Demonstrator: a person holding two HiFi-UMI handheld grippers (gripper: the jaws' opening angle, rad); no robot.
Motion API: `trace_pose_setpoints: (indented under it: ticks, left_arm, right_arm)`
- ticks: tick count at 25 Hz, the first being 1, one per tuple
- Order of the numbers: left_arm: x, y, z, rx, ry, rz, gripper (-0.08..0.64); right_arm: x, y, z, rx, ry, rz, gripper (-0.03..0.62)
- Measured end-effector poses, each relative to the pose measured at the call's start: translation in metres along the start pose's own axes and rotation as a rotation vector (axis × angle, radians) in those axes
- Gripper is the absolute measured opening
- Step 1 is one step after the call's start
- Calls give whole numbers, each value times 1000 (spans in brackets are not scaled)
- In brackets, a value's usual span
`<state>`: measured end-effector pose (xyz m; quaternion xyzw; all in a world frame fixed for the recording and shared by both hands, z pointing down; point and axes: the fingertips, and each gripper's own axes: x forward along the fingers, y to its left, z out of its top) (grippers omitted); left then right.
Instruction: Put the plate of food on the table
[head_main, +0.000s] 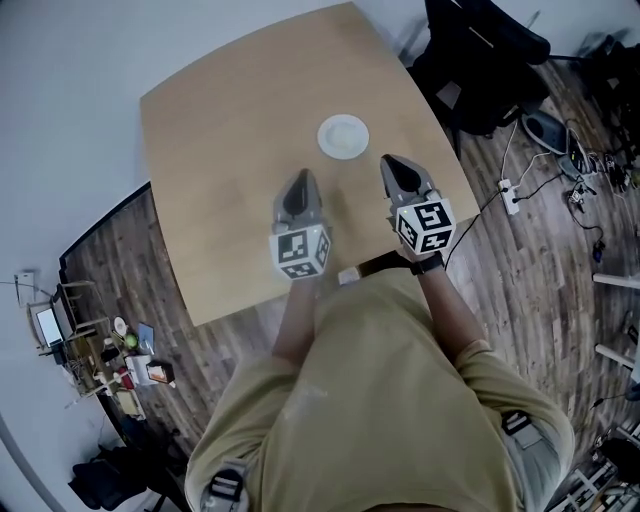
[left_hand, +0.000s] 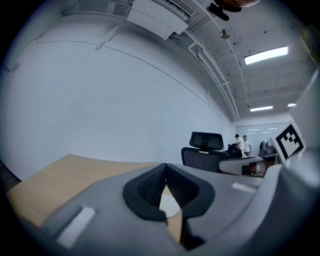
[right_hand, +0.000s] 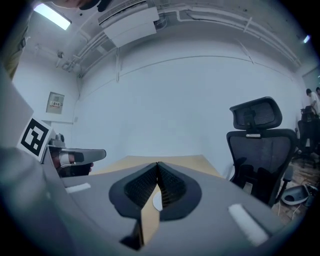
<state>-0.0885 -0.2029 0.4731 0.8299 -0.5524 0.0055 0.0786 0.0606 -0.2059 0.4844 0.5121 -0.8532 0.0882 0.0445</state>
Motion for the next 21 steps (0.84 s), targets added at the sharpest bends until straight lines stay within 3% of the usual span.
trace_pose_setpoints:
  ticks: [4,14,21]
  left_arm:
    - [-8,-9,-6,-7,12,-18,-2]
    - [-34,-42,-20,-77,5,1,-2]
    - [-33,-92,-22,-75,20,24,-2]
  right_arm:
    - [-14,9,4,10,-44,29,8]
    - [-51,8,-6,14,-4,43,8]
    - [-57,-1,-1,37,6,175,8]
